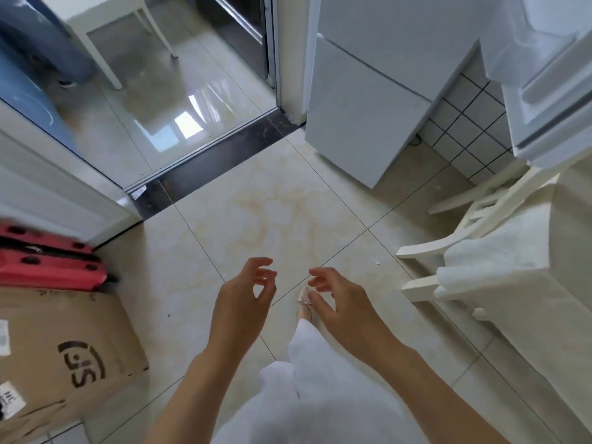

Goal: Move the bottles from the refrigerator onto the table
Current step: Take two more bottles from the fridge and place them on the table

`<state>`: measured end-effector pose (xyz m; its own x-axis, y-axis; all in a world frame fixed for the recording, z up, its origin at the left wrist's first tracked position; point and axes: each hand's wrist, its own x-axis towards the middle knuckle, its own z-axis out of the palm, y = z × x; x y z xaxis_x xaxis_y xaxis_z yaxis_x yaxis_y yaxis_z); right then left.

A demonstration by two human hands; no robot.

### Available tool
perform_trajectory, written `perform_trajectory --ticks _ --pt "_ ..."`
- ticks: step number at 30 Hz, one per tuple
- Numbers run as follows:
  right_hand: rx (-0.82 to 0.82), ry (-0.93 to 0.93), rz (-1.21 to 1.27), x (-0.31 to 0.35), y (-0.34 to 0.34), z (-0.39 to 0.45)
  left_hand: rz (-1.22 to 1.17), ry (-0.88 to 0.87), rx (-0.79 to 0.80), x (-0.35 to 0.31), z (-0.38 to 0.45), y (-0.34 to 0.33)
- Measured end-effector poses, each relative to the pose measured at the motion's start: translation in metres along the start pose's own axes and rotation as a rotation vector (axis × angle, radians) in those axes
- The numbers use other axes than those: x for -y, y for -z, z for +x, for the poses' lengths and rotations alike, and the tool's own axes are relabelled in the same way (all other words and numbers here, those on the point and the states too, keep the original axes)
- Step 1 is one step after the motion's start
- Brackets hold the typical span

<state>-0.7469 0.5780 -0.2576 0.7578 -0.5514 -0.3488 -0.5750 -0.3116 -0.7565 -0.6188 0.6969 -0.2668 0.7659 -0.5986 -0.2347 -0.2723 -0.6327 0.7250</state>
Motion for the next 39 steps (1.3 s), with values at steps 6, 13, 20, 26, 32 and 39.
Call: perform_trajectory --ticks 6,13,20,26,32,39 --pt "-0.043 0.002 0.012 0.016 0.046 0.086 0.012 -0.073 -0.008 -0.039 0.099 0.008" --pt "-0.15 -0.019 0.015 0.038 0.118 0.183 -0.037 -0.08 0.022 -0.079 0.191 0.012" --pt "-0.303 -0.043 0.113 0.062 0.171 0.271 -0.05 -0.178 0.082 -0.126 0.309 0.021" --pt "-0.559 -0.07 0.235 0.094 0.225 0.369 -0.062 -0.315 0.139 -0.167 0.439 0.035" --pt "-0.705 -0.098 0.243 0.119 0.272 0.447 -0.035 -0.463 0.233 -0.229 0.561 0.046" --pt "-0.851 -0.126 0.218 0.135 0.332 0.506 -0.059 -0.63 0.308 -0.321 0.661 0.031"
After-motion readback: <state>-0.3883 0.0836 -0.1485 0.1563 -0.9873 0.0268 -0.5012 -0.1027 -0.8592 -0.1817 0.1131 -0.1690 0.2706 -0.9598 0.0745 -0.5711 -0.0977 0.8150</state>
